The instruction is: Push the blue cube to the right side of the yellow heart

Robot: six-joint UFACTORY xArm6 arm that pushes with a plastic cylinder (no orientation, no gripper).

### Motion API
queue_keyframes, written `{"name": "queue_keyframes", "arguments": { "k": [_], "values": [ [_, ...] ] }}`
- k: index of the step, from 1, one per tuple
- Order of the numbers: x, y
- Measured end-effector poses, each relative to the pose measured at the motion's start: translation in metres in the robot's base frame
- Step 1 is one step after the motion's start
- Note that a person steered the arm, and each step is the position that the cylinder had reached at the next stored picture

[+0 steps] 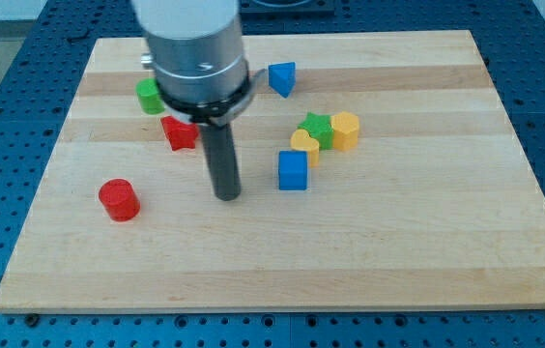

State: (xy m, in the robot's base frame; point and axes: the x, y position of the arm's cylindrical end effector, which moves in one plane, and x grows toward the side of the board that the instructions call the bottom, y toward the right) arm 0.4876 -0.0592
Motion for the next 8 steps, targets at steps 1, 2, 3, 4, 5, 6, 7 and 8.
{"name": "queue_keyframes", "arguments": {
  "k": [1, 2, 3, 4, 5, 6, 7, 8],
  "values": [
    [-0.006, 0.023],
    [-0.011, 0.039],
    [-0.013, 0.057],
    [-0.017, 0.068],
    [-0.012, 0.066],
    [0.003, 0.068],
    [0.006, 0.089],
    [0.006, 0.1]
  ]
}}
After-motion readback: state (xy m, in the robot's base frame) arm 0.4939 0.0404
